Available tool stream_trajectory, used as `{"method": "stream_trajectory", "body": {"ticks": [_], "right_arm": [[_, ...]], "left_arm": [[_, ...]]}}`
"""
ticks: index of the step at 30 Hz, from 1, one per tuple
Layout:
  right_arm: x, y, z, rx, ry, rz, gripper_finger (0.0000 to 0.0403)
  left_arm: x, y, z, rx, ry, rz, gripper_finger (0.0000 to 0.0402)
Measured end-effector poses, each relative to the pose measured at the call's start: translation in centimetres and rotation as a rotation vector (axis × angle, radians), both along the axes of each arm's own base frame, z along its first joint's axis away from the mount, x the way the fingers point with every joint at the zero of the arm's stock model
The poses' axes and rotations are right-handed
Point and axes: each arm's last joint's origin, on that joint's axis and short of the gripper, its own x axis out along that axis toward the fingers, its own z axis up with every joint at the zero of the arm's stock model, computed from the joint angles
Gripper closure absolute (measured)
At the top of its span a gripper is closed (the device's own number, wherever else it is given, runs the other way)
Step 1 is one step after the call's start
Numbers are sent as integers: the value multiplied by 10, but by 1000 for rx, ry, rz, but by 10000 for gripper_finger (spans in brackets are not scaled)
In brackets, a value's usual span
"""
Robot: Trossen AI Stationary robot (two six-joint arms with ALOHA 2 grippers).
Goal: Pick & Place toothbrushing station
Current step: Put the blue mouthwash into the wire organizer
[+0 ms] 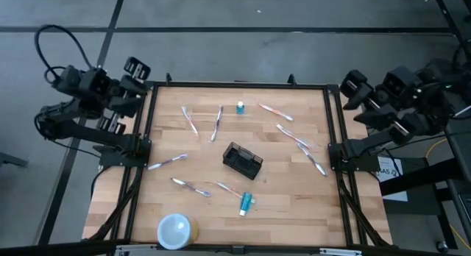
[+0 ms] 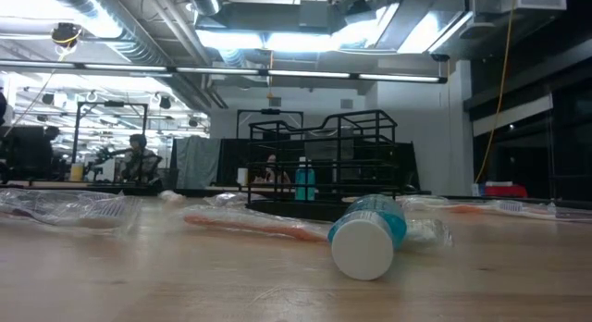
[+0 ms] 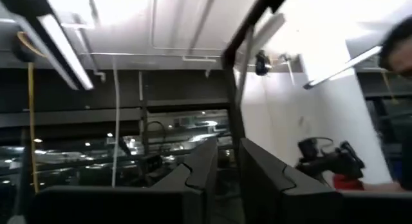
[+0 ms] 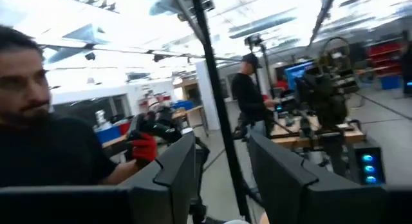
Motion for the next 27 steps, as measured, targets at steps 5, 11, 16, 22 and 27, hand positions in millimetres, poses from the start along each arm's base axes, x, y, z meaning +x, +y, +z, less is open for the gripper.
{"method": "stream_trajectory", "body": {"ticks": [5, 11, 16, 22, 27], "right_arm": [[2, -6, -6, 63, 84, -195, 252], [7, -12, -24, 57, 379, -436, 252], [44, -7, -56, -22, 704, -584, 252], [86, -9, -102, -51, 1138, -683, 252], [114, -20, -136, -67, 1407, -772, 252]], "left_arm": [[2, 4, -2, -92, 39, 96, 294], [6, 12, -19, -266, 233, 331, 220], [22, 12, -37, -327, 406, 537, 186], [47, 7, -63, -343, 627, 768, 198], [60, 1, -80, -376, 736, 837, 217]]}}
